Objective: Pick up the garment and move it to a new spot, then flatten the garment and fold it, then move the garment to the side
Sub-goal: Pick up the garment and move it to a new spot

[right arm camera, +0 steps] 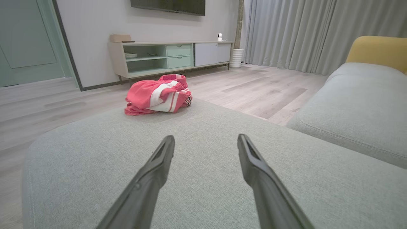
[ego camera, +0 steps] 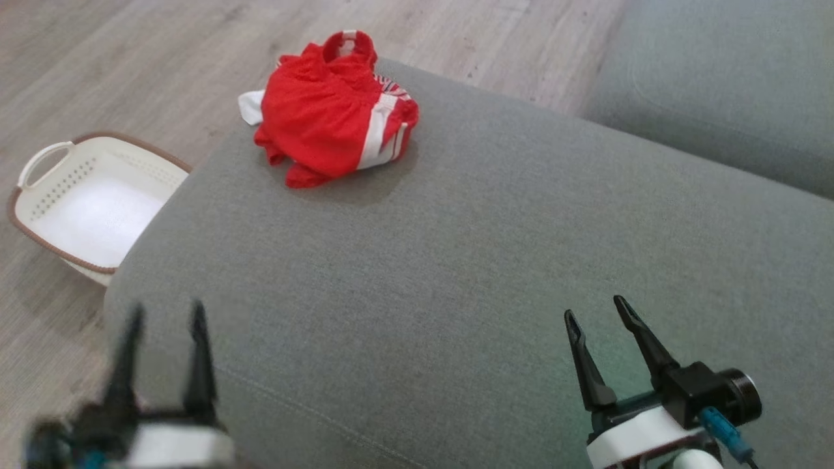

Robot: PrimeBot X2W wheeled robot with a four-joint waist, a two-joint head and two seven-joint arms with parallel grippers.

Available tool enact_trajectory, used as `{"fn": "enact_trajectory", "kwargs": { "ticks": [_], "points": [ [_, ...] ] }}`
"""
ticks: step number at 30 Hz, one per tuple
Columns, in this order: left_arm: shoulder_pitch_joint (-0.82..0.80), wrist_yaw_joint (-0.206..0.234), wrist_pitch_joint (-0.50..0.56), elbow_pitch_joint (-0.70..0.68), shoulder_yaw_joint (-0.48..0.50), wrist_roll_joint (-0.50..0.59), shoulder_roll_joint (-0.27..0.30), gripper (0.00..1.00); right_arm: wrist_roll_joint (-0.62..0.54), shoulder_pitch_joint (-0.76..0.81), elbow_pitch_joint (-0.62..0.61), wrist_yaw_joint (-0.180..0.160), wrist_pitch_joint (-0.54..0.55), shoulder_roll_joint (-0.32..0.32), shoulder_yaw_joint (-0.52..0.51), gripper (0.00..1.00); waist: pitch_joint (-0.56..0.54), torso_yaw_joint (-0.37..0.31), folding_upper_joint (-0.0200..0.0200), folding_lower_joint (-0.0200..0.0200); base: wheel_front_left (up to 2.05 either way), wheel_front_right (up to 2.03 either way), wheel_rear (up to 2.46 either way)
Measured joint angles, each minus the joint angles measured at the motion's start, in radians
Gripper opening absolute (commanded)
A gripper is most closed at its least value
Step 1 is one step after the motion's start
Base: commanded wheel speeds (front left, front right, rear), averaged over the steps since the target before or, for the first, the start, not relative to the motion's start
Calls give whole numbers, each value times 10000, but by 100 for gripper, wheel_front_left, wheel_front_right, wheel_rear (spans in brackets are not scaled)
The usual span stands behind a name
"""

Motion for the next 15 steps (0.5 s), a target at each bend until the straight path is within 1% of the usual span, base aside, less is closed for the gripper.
{"fn": "enact_trajectory", "kwargs": {
  "ticks": [2, 5, 8, 11, 13, 15],
  "points": [
    [-570, -52, 313, -821, 291, 0, 416, 100, -228, -9, -119, 0, 0, 2, -79, 100, 203, -132, 0, 0, 0, 0, 0],
    [-2093, -339, 924, -1664, 734, 10, 1185, 100, -593, -107, -311, 0, 17, -6, -257, 100, 595, -372, 0, 1, 0, 0, 0],
    [-3960, -731, 1588, -1927, 959, -27, 1916, 100, -1005, -400, -602, 0, 165, -10, -291, 100, 1053, -650, 0, 2, 0, 0, 0],
    [-5757, -1139, 2215, -1655, 1012, -282, 2274, 100, -1383, -857, -995, 0, 410, -25, -268, 100, 1563, -977, 0, 2, 0, 0, 0],
    [-6871, -1442, 2589, -1026, 988, -675, 2357, 100, -1546, -1170, -1202, 2, 552, -36, -209, 100, 1906, -1225, 0, 3, 0, 0, 0],
    [-7887, -1745, 3035, -198, 723, -773, 2479, 100, -1824, -1395, -1358, 2, 677, -46, -209, 100, 2278, -1472, 0, 3, 0, 0, 0]
  ]
}}
